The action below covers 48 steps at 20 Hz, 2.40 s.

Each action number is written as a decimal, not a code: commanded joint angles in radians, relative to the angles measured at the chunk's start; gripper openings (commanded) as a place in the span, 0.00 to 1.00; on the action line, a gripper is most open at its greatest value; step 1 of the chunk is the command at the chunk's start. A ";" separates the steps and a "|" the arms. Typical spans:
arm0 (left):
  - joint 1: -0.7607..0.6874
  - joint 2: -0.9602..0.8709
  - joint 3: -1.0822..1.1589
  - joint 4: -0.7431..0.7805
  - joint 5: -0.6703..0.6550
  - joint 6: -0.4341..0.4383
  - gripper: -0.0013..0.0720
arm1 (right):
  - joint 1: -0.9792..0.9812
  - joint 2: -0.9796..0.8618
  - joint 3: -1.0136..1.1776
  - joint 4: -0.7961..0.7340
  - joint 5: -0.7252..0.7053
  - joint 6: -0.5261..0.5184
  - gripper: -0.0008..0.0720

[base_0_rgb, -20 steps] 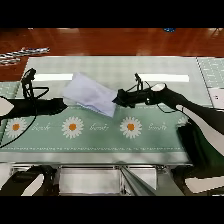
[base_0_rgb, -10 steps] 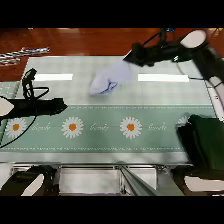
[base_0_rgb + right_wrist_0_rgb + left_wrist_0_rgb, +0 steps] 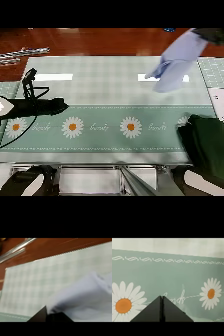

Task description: Fold the shirts.

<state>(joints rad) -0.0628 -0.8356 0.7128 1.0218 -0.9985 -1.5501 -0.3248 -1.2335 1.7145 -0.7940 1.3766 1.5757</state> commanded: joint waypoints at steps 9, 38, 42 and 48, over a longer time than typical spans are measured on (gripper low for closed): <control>0.000 0.000 0.000 -0.014 0.032 0.000 0.05 | -0.700 0.295 -0.089 -0.398 0.483 0.032 0.04; -0.145 -0.297 0.645 0.085 0.040 0.122 0.05 | 0.222 0.024 -0.241 -0.291 -0.087 -0.045 0.04; -0.115 -0.460 0.614 0.296 -0.167 -0.101 0.05 | 0.524 -0.123 -0.242 -0.841 -0.035 0.099 0.04; -0.101 -0.472 0.589 0.297 -0.192 -0.092 0.05 | 0.546 -0.188 -0.264 -0.843 0.001 0.103 0.04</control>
<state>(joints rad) -0.1680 -1.2888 1.3033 1.2903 -1.1431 -1.6234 0.1848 -1.3914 1.4525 -1.5761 1.3647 1.6634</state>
